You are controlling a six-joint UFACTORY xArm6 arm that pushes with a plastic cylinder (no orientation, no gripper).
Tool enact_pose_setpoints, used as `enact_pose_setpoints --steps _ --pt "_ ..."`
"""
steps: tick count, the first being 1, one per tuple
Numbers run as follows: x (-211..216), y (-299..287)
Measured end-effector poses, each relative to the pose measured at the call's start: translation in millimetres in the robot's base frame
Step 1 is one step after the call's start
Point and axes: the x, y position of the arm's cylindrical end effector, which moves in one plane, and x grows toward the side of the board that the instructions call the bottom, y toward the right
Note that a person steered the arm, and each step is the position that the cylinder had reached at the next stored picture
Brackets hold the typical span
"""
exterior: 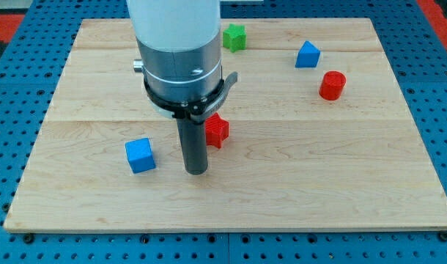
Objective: Slide the red star between the yellow heart and the blue cube
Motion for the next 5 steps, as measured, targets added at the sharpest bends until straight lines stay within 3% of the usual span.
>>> enact_pose_setpoints --steps 1,2,3,4,5 --pt "8 63" --pt "-16 135" --pt "-65 98" --pt "-83 50" --pt "-63 46"
